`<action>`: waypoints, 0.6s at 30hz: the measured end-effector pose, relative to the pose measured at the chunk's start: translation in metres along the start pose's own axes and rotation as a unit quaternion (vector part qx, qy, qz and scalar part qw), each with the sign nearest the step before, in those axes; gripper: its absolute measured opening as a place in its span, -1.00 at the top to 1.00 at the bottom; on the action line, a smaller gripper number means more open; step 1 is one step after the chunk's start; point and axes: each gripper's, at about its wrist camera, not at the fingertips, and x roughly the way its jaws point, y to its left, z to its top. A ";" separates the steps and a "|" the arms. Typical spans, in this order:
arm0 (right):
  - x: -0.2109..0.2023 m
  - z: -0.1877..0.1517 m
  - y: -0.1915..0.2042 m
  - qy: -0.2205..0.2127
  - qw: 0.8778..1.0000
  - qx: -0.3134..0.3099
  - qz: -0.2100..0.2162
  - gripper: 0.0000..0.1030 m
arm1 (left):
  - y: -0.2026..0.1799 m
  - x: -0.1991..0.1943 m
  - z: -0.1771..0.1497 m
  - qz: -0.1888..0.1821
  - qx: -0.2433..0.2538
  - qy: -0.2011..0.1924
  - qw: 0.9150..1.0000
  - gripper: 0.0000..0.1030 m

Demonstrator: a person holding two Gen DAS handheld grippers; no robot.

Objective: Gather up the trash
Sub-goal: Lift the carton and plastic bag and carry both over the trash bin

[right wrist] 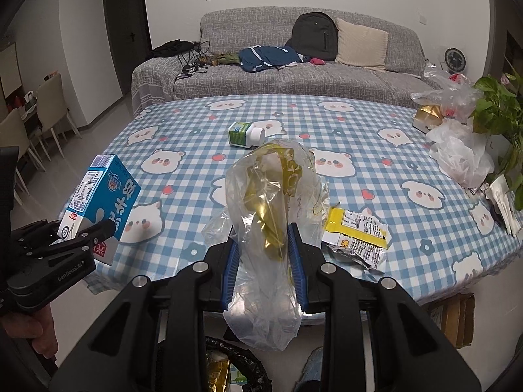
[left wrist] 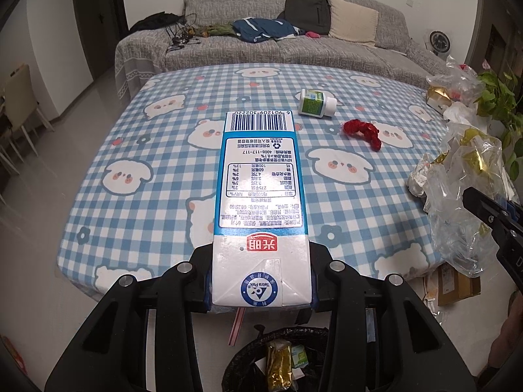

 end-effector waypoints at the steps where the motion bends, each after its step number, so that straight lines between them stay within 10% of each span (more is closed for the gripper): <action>1: -0.003 -0.002 0.001 -0.001 1.000 0.000 0.001 0.47 | 0.000 -0.003 -0.003 -0.001 0.000 0.000 1.000 0.24; 18: -0.016 -0.041 0.011 0.009 1.000 -0.014 0.007 0.47 | -0.006 -0.031 -0.048 -0.001 0.004 -0.007 1.000 0.24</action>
